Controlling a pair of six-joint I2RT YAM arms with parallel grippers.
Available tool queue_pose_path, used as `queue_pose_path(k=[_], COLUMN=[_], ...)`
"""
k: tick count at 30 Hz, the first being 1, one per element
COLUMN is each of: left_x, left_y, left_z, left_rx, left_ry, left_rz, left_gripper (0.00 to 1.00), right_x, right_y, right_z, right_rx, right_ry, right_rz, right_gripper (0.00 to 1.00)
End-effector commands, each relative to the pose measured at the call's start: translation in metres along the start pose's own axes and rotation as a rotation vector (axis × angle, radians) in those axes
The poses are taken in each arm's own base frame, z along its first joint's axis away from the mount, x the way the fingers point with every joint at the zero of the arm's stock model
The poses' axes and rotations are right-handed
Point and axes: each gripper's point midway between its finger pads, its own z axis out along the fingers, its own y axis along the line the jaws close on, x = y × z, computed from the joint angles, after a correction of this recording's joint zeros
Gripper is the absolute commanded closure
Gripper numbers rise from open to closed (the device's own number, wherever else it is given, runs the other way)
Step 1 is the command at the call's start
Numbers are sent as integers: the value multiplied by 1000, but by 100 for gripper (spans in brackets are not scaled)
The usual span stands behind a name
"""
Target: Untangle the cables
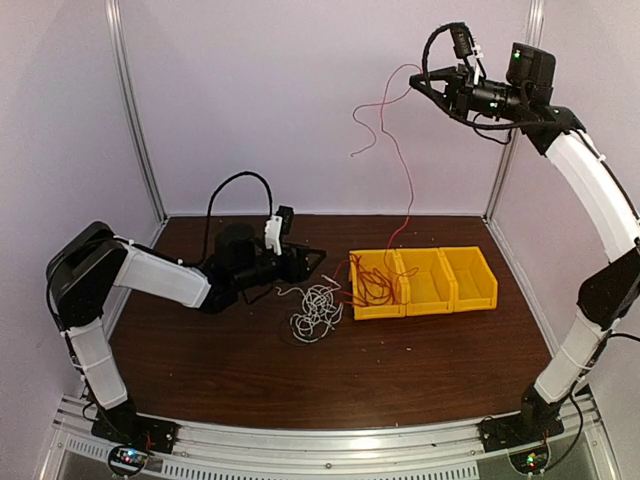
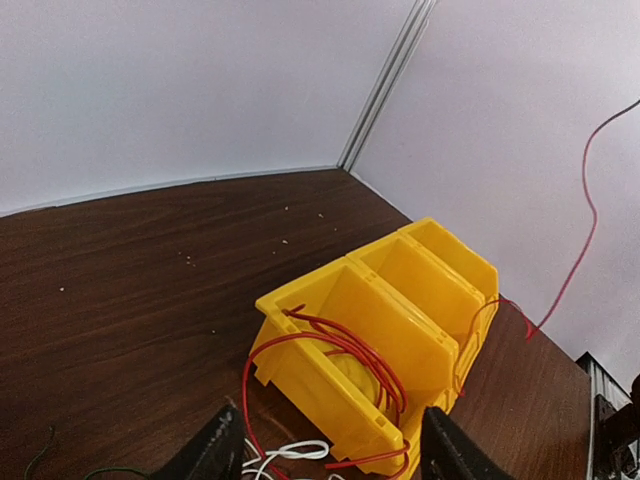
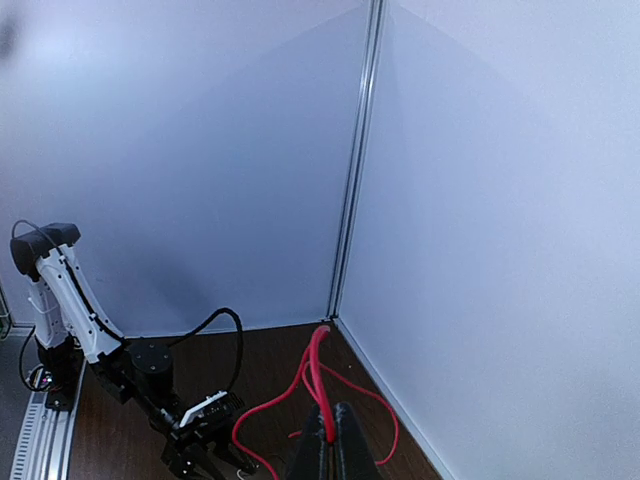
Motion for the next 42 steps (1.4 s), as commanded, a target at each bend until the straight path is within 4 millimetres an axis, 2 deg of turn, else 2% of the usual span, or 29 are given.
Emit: queue_pose_path(k=[1, 6, 11, 14, 19, 24, 35, 42], left_x=[-23, -16, -13, -14, -12, -8, 5, 8], left_y=[0, 7, 16, 19, 23, 30, 42, 47], left_z=[-20, -35, -40, -41, -41, -41, -40, -40], left_rx=[-34, -91, -122, -131, -138, -152, -174, -188], left_ry=[-79, -62, -53, -57, -52, -44, -20, -12], left_rz=[5, 16, 15, 14, 11, 3, -27, -36], left_gripper=[39, 39, 39, 39, 39, 39, 39, 39], right_x=[25, 80, 111, 141, 201, 253, 329, 378], right_y=[-25, -38, -43, -43, -31, -5, 26, 26], right_z=[-13, -7, -2, -1, 1, 4, 2, 8], right_rx=[62, 53, 47, 54, 29, -10, -64, -25], right_ry=[7, 53, 83, 127, 234, 366, 518, 629], right_rz=[25, 125, 174, 199, 277, 304, 376, 435], right_gripper=[100, 100, 100, 100, 100, 100, 100, 100])
